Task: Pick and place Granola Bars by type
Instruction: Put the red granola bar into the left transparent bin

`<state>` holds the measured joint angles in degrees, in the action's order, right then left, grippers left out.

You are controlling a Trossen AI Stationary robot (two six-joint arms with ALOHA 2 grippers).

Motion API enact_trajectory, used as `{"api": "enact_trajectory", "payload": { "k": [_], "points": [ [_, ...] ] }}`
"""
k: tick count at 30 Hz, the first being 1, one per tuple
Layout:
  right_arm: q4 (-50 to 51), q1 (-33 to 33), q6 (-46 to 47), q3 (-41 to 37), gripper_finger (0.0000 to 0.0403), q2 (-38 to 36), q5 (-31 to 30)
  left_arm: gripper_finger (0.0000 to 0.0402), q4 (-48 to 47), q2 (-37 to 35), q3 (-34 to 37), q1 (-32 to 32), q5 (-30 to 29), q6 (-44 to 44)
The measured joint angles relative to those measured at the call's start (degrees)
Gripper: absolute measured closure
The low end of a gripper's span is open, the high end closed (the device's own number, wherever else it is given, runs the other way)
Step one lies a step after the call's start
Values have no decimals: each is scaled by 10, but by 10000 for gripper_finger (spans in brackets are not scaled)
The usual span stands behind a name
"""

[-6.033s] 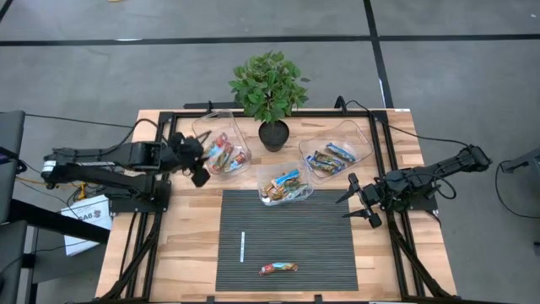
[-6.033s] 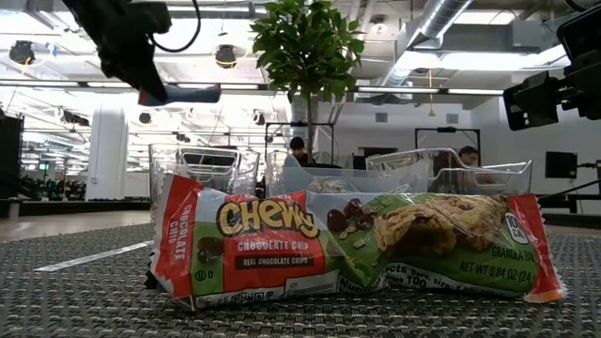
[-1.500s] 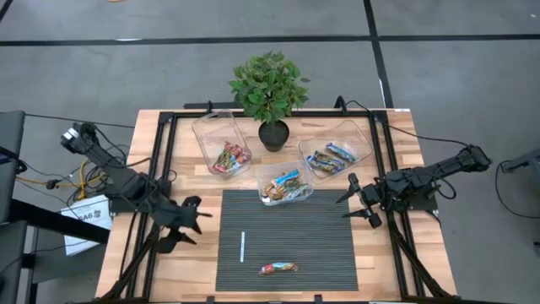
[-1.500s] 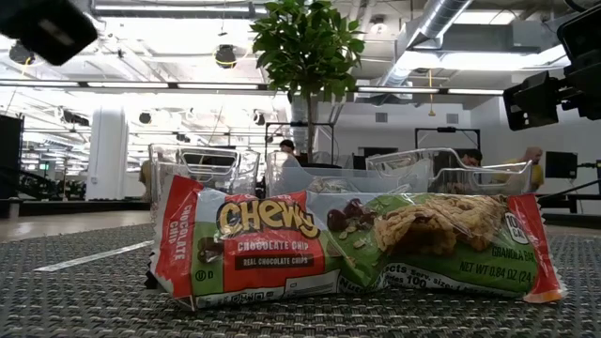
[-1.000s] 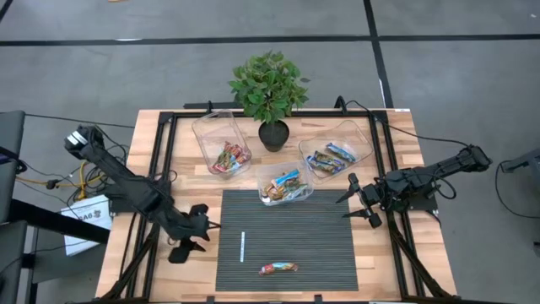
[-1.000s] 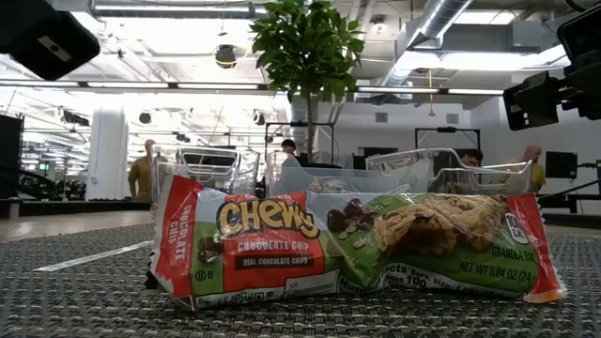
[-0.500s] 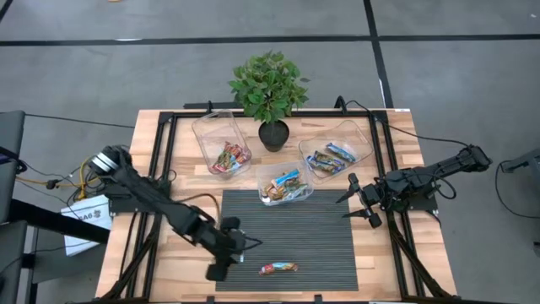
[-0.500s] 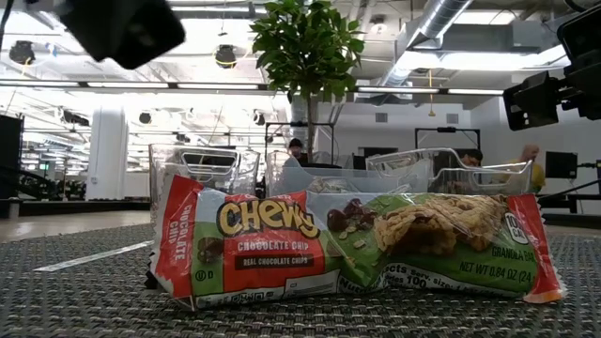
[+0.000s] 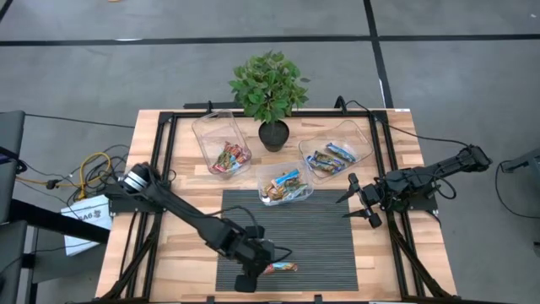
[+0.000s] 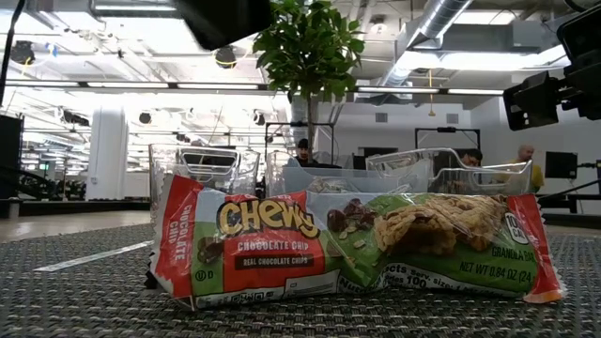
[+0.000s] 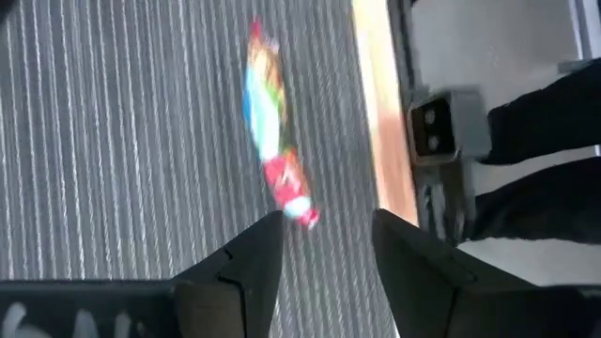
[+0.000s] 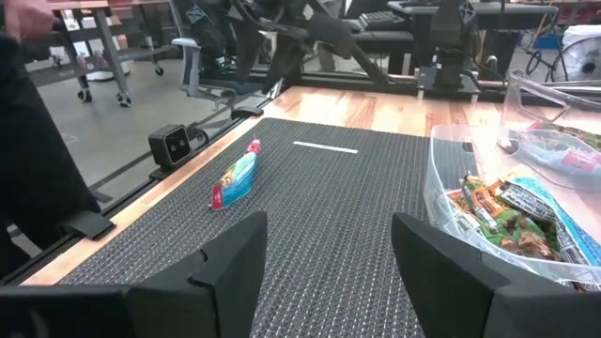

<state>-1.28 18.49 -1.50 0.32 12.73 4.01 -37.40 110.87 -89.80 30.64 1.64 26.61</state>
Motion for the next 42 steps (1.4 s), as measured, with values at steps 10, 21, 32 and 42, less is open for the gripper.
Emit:
{"api": "enact_trajectory", "payload": {
  "k": [10, 21, 32, 42],
  "points": [
    [0, 0, 0, 0, 182, 0, 0, 244, -40, 37, -65, -12, -30, 9],
    [0, 0, 0, 0, 182, 0, 0, 233, -2, 101, -65, -20, 2, 17],
    [0, 0, 0, 0, 182, 0, 0, 139, 19, 132, -65, -37, 34, 21],
    [0, 0, 0, 0, 182, 0, 0, 112, 40, 159, -65, -37, 40, 23]
  ]
}}
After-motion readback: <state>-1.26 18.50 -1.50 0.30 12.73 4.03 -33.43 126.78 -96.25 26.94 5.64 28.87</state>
